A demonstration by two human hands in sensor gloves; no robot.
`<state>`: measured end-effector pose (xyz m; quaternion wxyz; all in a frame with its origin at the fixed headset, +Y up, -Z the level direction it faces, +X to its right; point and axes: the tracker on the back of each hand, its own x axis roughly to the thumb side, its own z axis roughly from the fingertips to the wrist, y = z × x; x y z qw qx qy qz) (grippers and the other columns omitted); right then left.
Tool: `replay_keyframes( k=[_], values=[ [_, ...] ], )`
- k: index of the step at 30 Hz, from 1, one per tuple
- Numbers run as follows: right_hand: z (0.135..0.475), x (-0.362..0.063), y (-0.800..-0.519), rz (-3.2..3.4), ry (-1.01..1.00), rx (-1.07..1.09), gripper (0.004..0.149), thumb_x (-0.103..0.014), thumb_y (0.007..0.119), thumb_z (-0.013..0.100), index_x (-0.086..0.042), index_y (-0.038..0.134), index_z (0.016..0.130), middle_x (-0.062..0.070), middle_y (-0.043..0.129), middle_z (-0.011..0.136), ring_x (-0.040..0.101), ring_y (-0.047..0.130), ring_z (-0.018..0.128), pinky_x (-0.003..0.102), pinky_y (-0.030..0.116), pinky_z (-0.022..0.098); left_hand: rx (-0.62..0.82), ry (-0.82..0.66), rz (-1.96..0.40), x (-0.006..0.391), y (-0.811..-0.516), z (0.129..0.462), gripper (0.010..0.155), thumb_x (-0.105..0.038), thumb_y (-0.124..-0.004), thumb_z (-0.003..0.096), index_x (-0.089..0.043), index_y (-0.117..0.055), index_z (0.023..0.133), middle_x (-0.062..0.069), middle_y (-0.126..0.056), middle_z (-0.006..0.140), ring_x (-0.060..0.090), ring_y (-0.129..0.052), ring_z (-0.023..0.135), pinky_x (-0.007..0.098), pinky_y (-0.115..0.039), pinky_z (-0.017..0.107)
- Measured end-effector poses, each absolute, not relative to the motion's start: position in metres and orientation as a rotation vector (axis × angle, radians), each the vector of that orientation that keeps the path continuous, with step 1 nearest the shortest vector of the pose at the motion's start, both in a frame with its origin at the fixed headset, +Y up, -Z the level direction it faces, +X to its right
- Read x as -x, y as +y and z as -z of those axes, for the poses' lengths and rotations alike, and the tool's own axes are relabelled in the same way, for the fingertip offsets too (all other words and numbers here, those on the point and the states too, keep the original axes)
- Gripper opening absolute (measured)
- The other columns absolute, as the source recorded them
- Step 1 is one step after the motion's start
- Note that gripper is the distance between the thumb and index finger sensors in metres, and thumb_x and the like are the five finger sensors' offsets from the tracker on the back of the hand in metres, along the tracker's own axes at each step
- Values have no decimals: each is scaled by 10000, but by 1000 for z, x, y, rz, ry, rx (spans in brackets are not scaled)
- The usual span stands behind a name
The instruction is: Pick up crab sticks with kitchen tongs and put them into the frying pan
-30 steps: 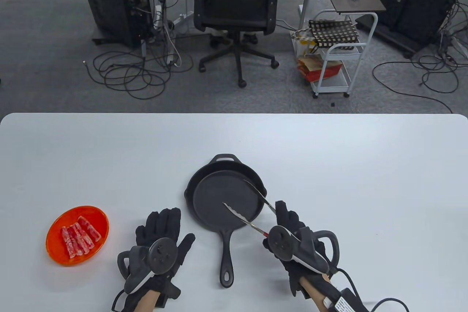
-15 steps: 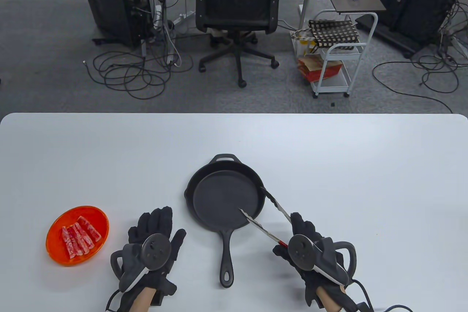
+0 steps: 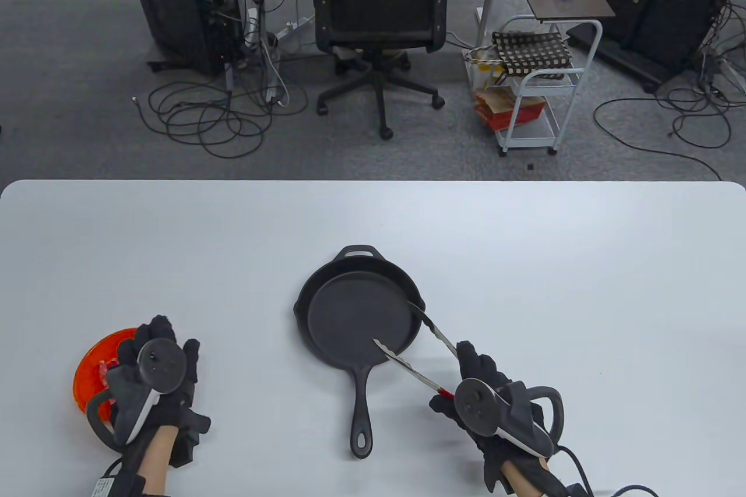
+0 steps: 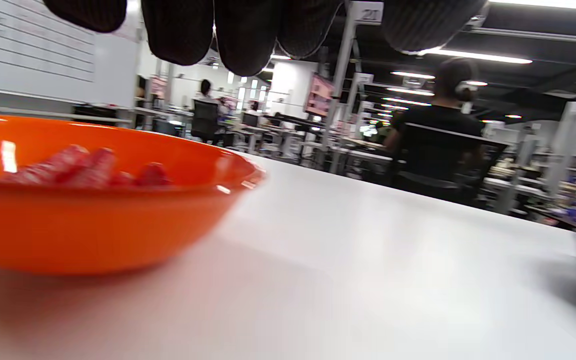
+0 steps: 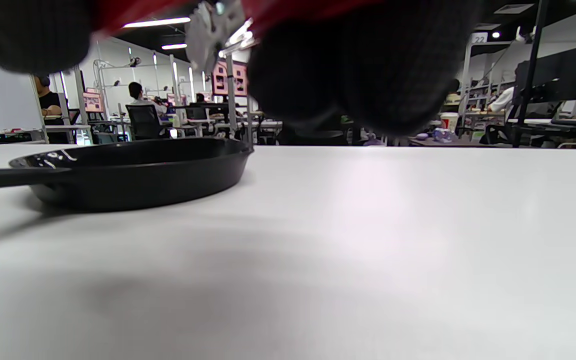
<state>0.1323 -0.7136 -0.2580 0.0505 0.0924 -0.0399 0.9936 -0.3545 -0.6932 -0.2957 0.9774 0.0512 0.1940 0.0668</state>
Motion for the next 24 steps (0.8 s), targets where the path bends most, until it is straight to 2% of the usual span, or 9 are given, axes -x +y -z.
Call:
replay_keyframes(
  k=[2, 6, 10, 11, 14, 15, 17, 20, 24],
  values=[
    [259, -133, -715, -3023, -107, -274, 946, -644, 739, 432, -35, 490, 1112, 204, 786, 898, 203, 978, 525, 376, 902, 341, -84, 437, -124, 371, -694, 301, 734, -572, -650, 579, -185, -475, 1178, 151, -581, 1192, 499, -616, 1056, 701, -563, 682],
    [261, -136, -716, -3026, -86, -258, 946, -645, 739, 433, -35, 492, 1112, 206, 786, 898, 205, 979, 524, 377, 902, 341, 55, 541, -107, 403, -703, 312, 764, -578, -639, 583, -195, -387, 1194, 151, -478, 1226, 499, -549, 1087, 695, -558, 692],
    [262, -137, -716, -3021, -87, -247, 945, -646, 738, 433, -36, 492, 1112, 207, 788, 898, 206, 979, 525, 377, 902, 342, 108, 606, -38, 424, -715, 320, 756, -563, -634, 587, -235, -330, 1196, 135, -382, 1243, 494, -472, 1113, 700, -544, 697],
    [262, -137, -716, -3020, -86, -244, 978, -646, 737, 434, 15, 492, 1113, 208, 787, 898, 207, 979, 526, 379, 902, 340, 103, 623, -18, 428, -717, 321, 746, -552, -630, 590, -251, -316, 1196, 132, -364, 1244, 496, -460, 1114, 700, -547, 696],
    [262, -137, -716, -3017, -81, -243, 979, -646, 737, 433, 14, 492, 1113, 208, 787, 898, 207, 979, 527, 379, 901, 342, 125, 662, -3, 434, -722, 327, 708, -496, -618, 604, -272, -298, 1194, 132, -366, 1243, 509, -498, 1100, 688, -585, 685],
    [262, -137, -716, -3017, -78, -243, 980, -646, 738, 434, 15, 491, 1113, 208, 786, 899, 208, 979, 526, 379, 902, 342, 175, 680, -16, 437, -724, 330, 693, -480, -604, 612, -289, -280, 1194, 133, -364, 1245, 507, -514, 1098, 682, -600, 683],
    [262, -137, -716, -3019, -70, -243, 979, -647, 737, 434, 14, 491, 1113, 208, 787, 899, 210, 979, 527, 379, 901, 344, 241, 731, -38, 442, -727, 334, 675, -434, -595, 621, -296, -266, 1194, 140, -382, 1242, 496, -570, 1083, 668, -628, 675],
    [262, -137, -716, -3021, -60, -241, 979, -647, 736, 434, 14, 491, 1114, 209, 787, 899, 210, 979, 527, 378, 901, 342, 268, 762, -46, 445, -729, 340, 638, -366, -594, 621, -263, -328, 1192, 132, -555, 1193, 451, -691, 1031, 633, -681, 654],
    [263, -136, -715, -3022, -54, -238, 980, -648, 736, 434, 13, 489, 1115, 209, 786, 900, 212, 978, 528, 380, 900, 345, 246, 817, 21, 449, -728, 344, 592, -306, -640, 597, -232, -491, 1165, 77, -738, 1049, 325, -910, 809, 521, -819, 565]
  ],
)
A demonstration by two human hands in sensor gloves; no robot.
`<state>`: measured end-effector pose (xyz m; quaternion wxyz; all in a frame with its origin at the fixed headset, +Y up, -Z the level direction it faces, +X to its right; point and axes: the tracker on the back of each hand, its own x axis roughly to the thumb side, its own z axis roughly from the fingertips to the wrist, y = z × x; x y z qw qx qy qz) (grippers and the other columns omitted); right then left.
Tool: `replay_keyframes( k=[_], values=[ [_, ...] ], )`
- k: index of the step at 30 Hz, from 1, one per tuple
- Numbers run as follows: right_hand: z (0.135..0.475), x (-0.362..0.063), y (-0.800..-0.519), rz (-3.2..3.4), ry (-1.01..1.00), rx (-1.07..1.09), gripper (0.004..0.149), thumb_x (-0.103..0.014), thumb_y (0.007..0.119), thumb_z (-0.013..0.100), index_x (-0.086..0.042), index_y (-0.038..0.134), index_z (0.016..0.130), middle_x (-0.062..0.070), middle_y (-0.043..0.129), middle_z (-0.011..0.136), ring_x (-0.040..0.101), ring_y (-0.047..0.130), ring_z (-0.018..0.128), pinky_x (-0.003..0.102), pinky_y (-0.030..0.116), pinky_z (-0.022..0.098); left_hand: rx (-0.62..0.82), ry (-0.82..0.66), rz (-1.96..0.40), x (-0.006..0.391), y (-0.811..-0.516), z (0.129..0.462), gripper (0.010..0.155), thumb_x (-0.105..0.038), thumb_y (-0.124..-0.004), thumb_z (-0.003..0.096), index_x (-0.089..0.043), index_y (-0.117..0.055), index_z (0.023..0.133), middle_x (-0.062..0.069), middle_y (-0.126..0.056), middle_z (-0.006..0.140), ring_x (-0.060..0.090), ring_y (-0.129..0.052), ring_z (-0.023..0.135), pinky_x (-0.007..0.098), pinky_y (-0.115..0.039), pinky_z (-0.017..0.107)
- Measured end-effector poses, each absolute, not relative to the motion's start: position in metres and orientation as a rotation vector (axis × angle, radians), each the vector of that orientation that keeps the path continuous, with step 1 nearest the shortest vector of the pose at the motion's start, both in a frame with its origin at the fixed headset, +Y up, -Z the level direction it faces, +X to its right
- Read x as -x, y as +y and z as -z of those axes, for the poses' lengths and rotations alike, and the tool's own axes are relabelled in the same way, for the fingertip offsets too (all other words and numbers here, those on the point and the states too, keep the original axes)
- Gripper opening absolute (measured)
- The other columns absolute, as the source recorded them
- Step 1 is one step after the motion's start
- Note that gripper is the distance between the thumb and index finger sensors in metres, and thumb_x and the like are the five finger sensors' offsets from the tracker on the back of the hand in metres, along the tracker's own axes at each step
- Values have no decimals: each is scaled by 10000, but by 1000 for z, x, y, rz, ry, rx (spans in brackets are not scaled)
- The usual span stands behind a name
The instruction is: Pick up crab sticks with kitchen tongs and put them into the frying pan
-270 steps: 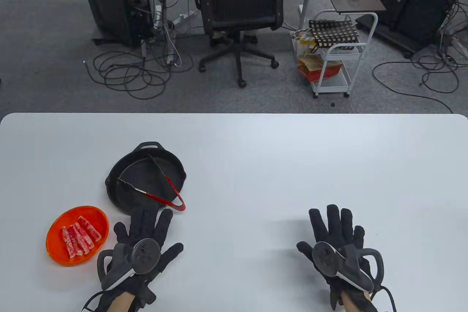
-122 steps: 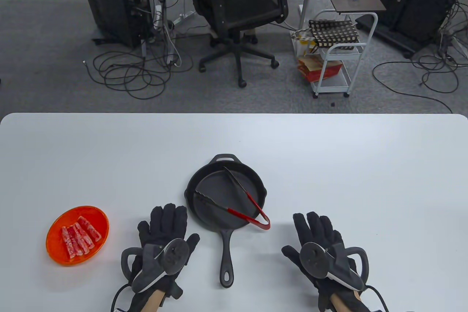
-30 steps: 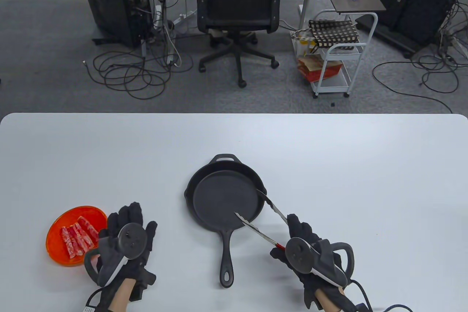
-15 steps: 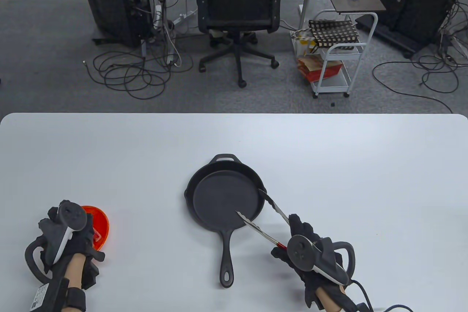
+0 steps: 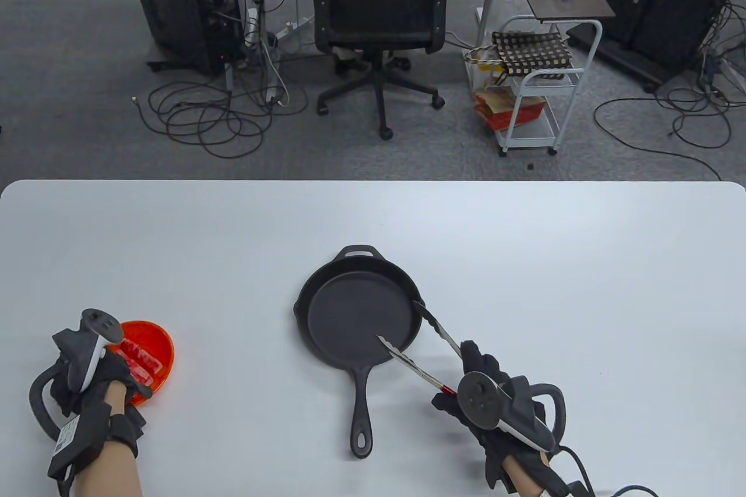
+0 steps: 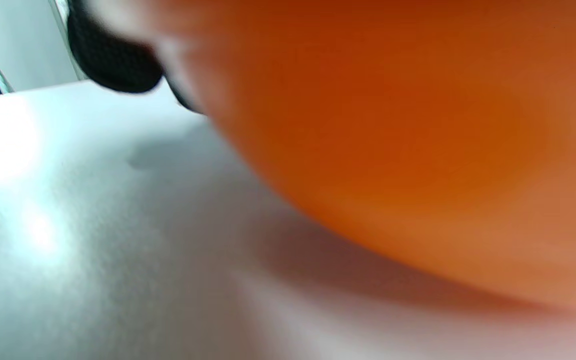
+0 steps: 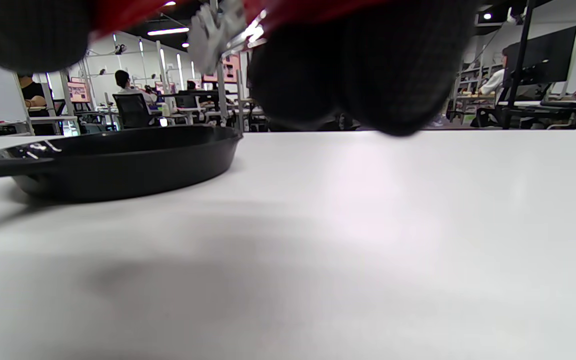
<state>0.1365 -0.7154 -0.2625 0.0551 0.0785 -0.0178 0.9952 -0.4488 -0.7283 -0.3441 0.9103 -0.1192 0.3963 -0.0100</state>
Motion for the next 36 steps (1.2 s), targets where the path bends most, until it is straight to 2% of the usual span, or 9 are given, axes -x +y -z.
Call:
replay_keyframes(
  k=[4, 6, 11, 15, 20, 27, 33, 34, 36],
  values=[
    [263, -136, -716, -3022, -46, -240, 980, -648, 736, 435, 13, 488, 1116, 209, 786, 901, 213, 978, 530, 382, 899, 344, 222, 829, -56, 453, -732, 341, 526, -298, -656, 563, -228, -642, 1084, 72, -838, 918, 212, -1023, 513, 404, -913, 395],
    [263, -135, -716, -3023, -40, -241, 979, -647, 736, 435, 11, 488, 1116, 209, 785, 901, 214, 978, 531, 382, 899, 345, 228, 811, -143, 455, -732, 340, 493, -321, -666, 551, -220, -688, 1033, 62, -862, 877, 191, -1039, 423, 357, -932, 321],
    [263, -133, -716, -3021, -26, -249, 978, -648, 735, 435, 10, 489, 1115, 207, 786, 900, 214, 978, 530, 381, 899, 345, 176, 731, -401, 455, -732, 332, 490, -333, -683, 554, -190, -670, 1023, 78, -849, 863, 182, -1045, 292, 302, -945, 200],
    [263, -132, -717, -3014, -21, -256, 978, -648, 736, 434, 10, 490, 1115, 209, 787, 899, 212, 979, 528, 382, 899, 343, 116, 681, -519, 445, -734, 323, 493, -323, -690, 556, -188, -659, 1030, 98, -832, 903, 171, -1054, 239, 283, -954, 137],
    [263, -130, -718, -3009, -12, -260, 978, -648, 736, 435, 11, 490, 1115, 207, 788, 898, 212, 979, 525, 382, 899, 343, 71, 596, -725, 420, -730, 316, 495, -318, -684, 572, -178, -635, 1044, 214, -787, 1015, 182, -1047, 185, 284, -940, 91],
    [263, -129, -718, -3007, -11, -262, 977, -648, 735, 435, 10, 490, 1114, 205, 790, 895, 209, 980, 521, 379, 900, 341, 54, 406, -830, 365, -715, 312, 504, -316, -741, 565, -152, -644, 1032, 187, -921, 888, 174, -1058, 130, 269, -944, 50],
    [263, -129, -719, -3007, -11, -262, 976, -648, 735, 435, 10, 490, 1113, 204, 790, 894, 209, 980, 520, 377, 900, 340, 58, 302, -838, 330, -717, 305, 511, -320, -753, 568, -177, -638, 1045, 161, -938, 876, 177, -1056, 124, 269, -943, 48],
    [263, -129, -719, -3007, -12, -262, 942, -648, 735, 435, -41, 491, 1112, 204, 791, 893, 208, 980, 518, 378, 900, 338, 60, 291, -834, 327, -718, 304, 513, -322, -753, 568, -183, -638, 1049, 159, -941, 875, 179, -1055, 123, 270, -941, 48],
    [263, -129, -719, -3000, -13, -261, 936, -645, 736, 436, -42, 494, 1111, 201, 796, 887, 204, 981, 508, 376, 901, 334, 59, 260, -817, 321, -717, 302, 511, -324, -758, 566, -192, -653, 1048, 159, -950, 866, 188, -1047, 117, 276, -933, 44]
  ],
)
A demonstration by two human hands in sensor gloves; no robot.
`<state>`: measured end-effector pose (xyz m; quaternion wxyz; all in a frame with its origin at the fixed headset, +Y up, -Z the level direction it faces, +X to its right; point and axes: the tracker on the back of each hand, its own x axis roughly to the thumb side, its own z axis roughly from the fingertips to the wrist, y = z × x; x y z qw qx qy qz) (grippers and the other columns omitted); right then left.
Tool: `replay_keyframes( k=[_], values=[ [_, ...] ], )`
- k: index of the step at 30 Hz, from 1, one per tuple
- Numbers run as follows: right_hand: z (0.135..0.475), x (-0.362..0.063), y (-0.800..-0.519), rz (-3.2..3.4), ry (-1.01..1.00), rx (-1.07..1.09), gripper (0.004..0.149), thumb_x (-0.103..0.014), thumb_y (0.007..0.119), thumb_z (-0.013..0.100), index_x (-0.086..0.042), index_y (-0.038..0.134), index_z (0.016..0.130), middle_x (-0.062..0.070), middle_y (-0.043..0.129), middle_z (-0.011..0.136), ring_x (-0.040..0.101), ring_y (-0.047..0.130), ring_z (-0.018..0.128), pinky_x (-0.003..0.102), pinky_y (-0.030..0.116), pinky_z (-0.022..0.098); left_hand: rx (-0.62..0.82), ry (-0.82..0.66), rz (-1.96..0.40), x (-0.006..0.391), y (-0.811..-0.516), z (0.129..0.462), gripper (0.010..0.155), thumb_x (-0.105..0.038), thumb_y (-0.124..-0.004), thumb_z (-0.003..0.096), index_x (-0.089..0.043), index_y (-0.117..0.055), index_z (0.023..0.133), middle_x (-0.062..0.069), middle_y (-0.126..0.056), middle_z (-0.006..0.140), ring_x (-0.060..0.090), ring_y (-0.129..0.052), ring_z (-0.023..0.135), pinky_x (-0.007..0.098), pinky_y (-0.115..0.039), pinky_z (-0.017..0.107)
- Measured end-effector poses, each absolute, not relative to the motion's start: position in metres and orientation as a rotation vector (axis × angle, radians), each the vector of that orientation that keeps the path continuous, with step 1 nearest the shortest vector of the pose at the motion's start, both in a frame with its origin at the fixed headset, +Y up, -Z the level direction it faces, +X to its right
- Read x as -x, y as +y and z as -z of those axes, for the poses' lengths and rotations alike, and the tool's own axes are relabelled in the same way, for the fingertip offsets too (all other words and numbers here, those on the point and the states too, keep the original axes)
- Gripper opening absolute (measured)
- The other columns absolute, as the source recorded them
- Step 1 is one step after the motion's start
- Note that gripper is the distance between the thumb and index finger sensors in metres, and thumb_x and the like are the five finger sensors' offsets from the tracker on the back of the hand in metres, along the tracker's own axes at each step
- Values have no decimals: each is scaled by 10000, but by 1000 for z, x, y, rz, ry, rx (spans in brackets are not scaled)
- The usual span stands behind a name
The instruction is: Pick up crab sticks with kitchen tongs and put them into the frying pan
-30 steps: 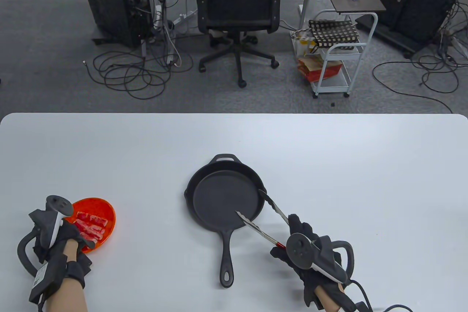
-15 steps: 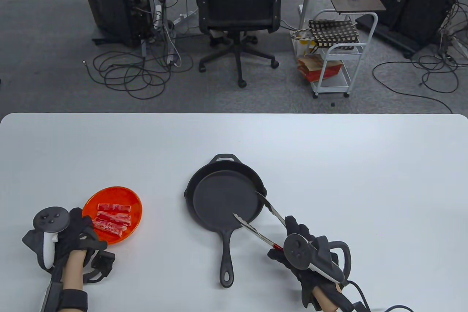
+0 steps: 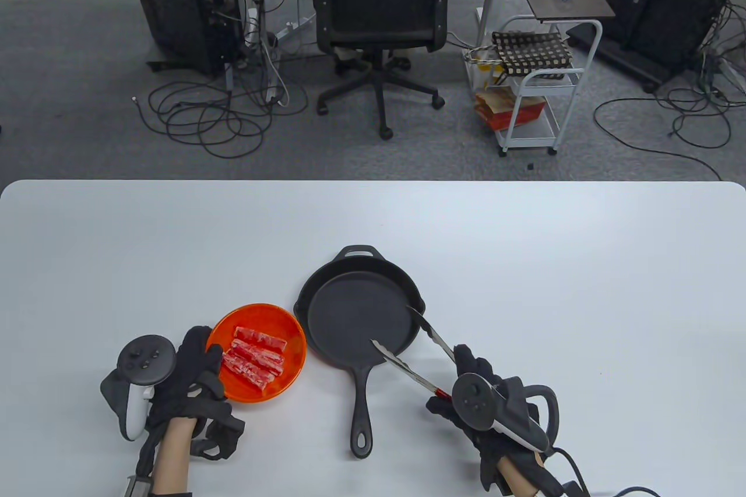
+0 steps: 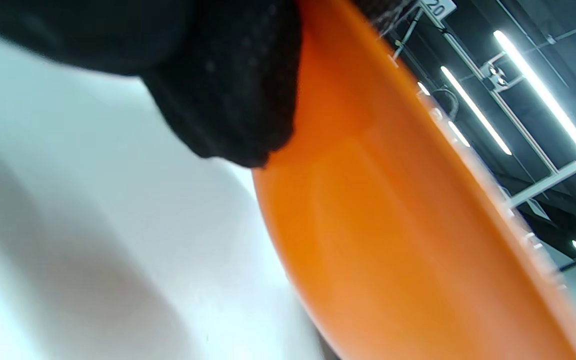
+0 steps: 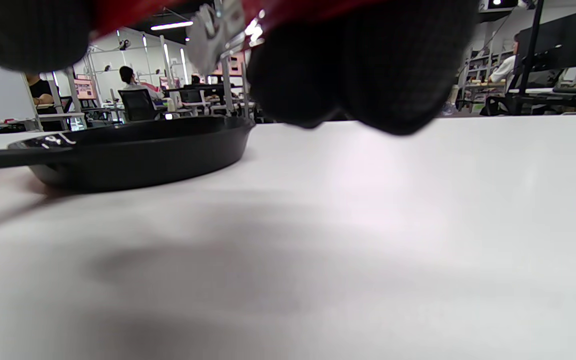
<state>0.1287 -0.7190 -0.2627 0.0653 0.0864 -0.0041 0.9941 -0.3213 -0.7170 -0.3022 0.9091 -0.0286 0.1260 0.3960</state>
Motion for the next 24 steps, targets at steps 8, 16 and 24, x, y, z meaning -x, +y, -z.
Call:
replay_keyframes(
  k=[8, 16, 24],
  values=[
    [259, -121, -717, -2972, -7, -271, 922, -638, 733, 444, -42, 499, 1108, 200, 805, 874, 201, 981, 489, 375, 902, 322, 49, 214, -807, 309, -718, 296, 517, -317, -757, 566, -176, -658, 1053, 165, -958, 852, 183, -1040, 98, 273, -927, 29],
    [255, -97, -699, -2880, -87, -357, 921, -621, 733, 457, -20, 509, 1117, 194, 814, 872, 207, 984, 483, 380, 901, 319, 68, 192, -784, 304, -721, 297, 522, -318, -754, 568, -170, -656, 1059, 170, -957, 850, 173, -1040, 93, 263, -930, 27],
    [254, -37, -681, -2881, -128, -544, 770, -570, 735, 481, -139, 578, 1100, 152, 861, 846, 203, 1004, 450, 379, 912, 290, 68, 169, -750, 300, -722, 296, 522, -318, -756, 567, -169, -664, 1058, 173, -958, 848, 175, -1038, 87, 264, -928, 22]
  ],
)
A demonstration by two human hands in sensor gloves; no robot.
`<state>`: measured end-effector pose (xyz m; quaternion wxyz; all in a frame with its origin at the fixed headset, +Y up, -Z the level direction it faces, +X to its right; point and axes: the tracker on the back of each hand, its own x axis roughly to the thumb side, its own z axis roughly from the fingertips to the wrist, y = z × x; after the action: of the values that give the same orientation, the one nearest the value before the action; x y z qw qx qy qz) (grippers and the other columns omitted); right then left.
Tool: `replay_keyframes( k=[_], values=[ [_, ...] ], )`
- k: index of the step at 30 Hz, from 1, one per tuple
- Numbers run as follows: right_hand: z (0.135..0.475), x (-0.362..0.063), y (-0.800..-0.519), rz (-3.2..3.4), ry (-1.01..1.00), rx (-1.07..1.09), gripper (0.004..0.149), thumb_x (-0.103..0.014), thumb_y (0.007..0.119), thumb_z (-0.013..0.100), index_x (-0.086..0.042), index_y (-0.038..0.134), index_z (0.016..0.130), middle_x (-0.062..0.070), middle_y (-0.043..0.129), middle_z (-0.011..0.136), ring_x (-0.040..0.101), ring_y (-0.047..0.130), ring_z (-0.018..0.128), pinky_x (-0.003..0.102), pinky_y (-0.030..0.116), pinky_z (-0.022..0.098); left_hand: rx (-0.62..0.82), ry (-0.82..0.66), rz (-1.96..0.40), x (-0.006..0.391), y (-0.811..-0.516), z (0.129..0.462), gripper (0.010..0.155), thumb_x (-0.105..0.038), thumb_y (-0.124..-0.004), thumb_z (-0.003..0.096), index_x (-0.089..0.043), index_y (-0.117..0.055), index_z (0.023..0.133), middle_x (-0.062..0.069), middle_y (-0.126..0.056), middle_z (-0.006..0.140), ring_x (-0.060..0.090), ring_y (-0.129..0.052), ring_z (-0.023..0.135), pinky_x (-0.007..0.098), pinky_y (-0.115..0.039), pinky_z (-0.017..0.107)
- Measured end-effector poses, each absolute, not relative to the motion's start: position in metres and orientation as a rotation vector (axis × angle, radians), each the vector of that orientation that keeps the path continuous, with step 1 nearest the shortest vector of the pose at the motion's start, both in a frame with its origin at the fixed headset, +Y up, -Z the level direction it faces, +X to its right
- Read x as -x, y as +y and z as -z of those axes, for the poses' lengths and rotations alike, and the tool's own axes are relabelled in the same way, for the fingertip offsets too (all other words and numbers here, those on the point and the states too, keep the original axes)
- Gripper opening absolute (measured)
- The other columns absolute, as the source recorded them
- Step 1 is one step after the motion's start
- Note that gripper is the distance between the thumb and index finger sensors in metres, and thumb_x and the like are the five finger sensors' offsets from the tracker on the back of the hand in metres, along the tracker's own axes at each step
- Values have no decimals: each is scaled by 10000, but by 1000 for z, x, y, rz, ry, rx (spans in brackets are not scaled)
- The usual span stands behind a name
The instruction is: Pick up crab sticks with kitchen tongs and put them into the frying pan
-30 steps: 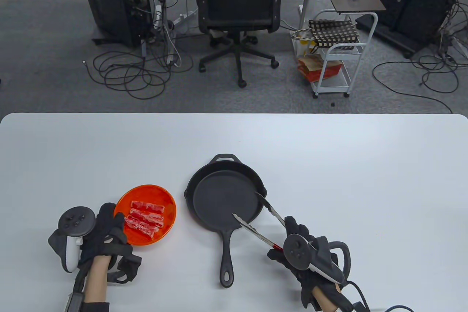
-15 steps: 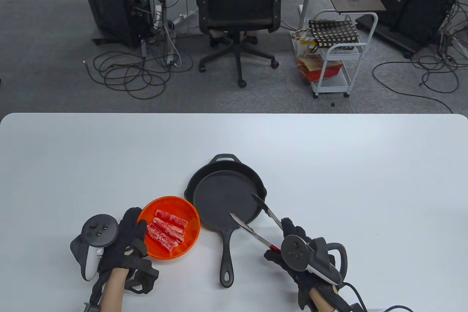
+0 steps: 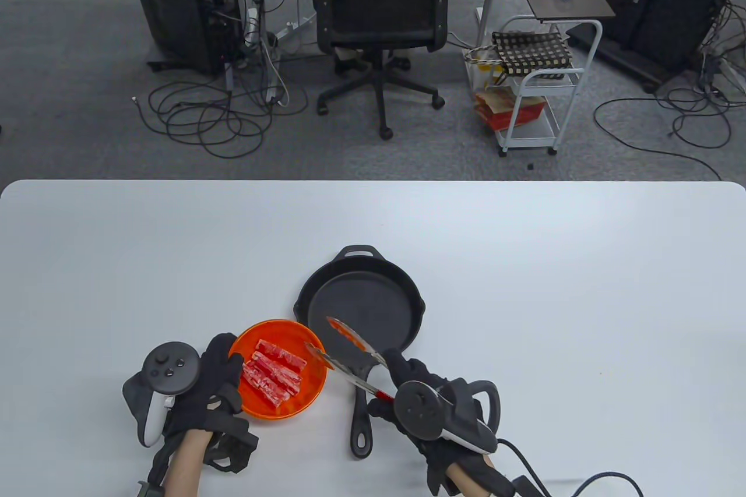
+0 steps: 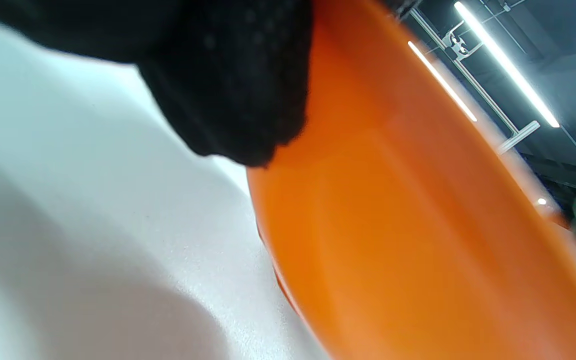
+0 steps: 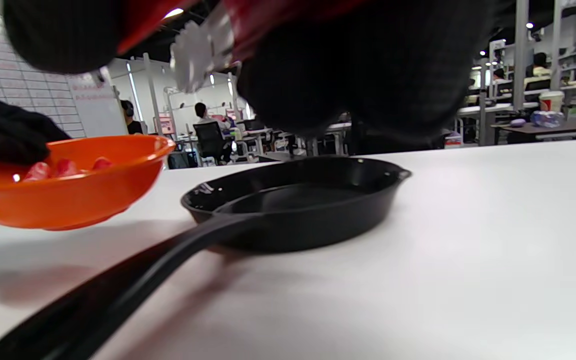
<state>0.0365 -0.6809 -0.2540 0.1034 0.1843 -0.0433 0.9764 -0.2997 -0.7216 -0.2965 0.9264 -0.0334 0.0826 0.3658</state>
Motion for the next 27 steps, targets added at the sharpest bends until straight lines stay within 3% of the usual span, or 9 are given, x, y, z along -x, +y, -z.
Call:
replay_keyframes(
  k=[11, 27],
  values=[
    [265, 26, -682, -3061, -151, -599, 671, -526, 754, 488, -194, 660, 1063, 98, 910, 813, 192, 1027, 417, 367, 919, 278, 47, 150, -724, 298, -722, 296, 521, -313, -761, 564, -160, -673, 1054, 182, -963, 838, 178, -1035, 77, 267, -925, 14],
    [267, 24, -694, -3062, -70, -622, 633, -502, 757, 493, -195, 698, 1043, 104, 930, 796, 193, 1039, 396, 367, 925, 255, 13, 114, -672, 290, -719, 294, 520, -319, -757, 566, -165, -673, 1055, 173, -964, 840, 172, -1032, 74, 261, -924, 12]
  ],
)
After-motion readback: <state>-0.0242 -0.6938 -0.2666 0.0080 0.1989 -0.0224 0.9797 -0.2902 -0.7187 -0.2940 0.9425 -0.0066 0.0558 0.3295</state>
